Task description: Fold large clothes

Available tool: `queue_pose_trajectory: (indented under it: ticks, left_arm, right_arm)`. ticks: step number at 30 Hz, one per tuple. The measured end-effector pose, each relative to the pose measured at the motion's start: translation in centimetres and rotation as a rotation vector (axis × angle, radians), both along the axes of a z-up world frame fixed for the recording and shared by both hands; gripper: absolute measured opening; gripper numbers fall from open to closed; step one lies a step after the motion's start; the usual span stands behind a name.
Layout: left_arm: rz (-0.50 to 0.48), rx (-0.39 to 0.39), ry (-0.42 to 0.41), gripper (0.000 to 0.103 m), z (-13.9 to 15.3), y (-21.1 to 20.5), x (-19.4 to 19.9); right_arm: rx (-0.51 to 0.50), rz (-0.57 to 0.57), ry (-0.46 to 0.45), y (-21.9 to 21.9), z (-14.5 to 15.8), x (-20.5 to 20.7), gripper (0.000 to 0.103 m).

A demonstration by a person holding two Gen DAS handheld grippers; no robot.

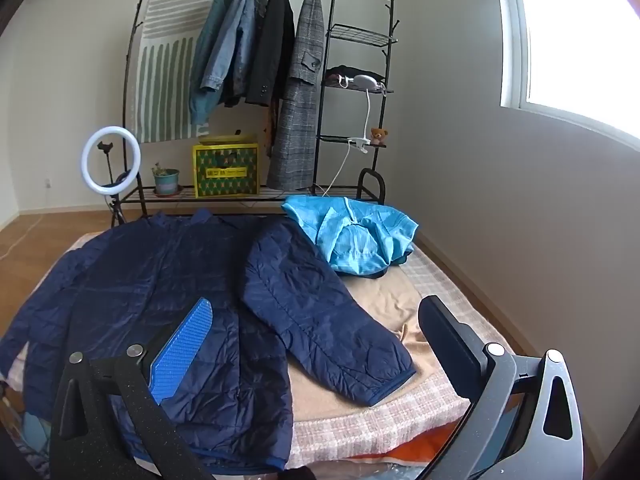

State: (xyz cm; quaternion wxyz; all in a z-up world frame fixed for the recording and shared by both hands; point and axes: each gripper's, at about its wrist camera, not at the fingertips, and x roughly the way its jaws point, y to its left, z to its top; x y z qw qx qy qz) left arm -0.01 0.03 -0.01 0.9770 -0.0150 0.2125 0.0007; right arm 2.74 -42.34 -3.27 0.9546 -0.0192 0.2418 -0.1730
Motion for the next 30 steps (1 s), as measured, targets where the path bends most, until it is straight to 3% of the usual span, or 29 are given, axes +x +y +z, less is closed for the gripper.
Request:
queue_pose_trajectory:
  ticks: [30]
  left_arm:
    - [0.0,-0.001,-0.004,0.103,0.0,-0.02,-0.01]
  right_arm:
    - [0.013,-0.002,-0.001,-0.09,-0.19,-0.12,0.103]
